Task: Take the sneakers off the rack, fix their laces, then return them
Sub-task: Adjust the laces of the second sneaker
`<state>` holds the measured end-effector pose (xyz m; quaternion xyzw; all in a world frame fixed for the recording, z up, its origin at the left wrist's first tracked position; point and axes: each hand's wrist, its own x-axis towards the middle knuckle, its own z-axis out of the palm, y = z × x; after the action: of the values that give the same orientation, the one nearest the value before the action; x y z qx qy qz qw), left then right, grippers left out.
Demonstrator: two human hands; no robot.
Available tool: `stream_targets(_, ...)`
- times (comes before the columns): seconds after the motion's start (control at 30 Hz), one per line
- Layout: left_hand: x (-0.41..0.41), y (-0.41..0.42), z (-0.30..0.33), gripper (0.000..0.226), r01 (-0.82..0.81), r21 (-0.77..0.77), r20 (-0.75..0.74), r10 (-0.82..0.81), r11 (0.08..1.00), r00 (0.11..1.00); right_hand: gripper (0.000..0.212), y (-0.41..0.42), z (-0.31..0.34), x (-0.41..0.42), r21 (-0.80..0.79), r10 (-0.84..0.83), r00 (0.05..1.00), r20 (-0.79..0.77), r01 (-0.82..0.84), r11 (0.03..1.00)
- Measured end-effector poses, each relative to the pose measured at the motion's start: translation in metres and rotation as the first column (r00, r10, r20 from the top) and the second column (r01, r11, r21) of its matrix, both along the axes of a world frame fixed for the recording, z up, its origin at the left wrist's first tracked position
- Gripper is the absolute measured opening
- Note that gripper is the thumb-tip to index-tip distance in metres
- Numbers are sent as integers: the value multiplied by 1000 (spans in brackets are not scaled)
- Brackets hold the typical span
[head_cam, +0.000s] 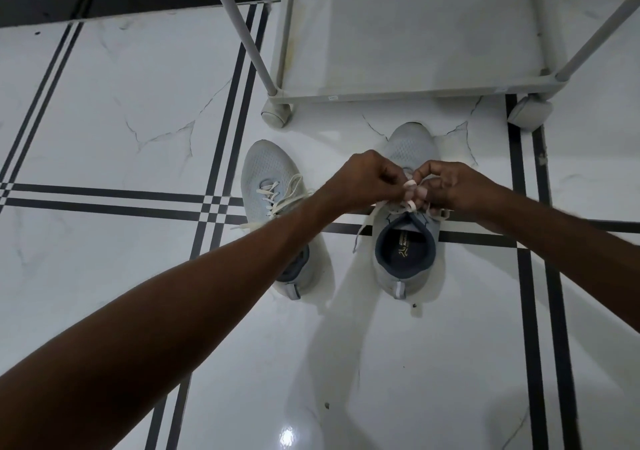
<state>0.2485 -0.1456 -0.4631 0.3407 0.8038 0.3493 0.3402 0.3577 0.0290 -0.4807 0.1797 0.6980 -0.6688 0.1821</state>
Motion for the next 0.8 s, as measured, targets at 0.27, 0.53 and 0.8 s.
stream_targets(0.27,30,8,-15,11,-93,22,-483,92,995,871,25,6,2,-2,-200,3,987,162,30,979)
stream_targets(0.53,27,-1,-14,9,-256,10,-254,250,967,934,8,17,-14,0,547,-9,999,-39,29,837)
stream_targets(0.8,28,-47,-14,5,-173,-164,-132,152,971,979,10,11,-27,17,759,28,992,-127,79,647)
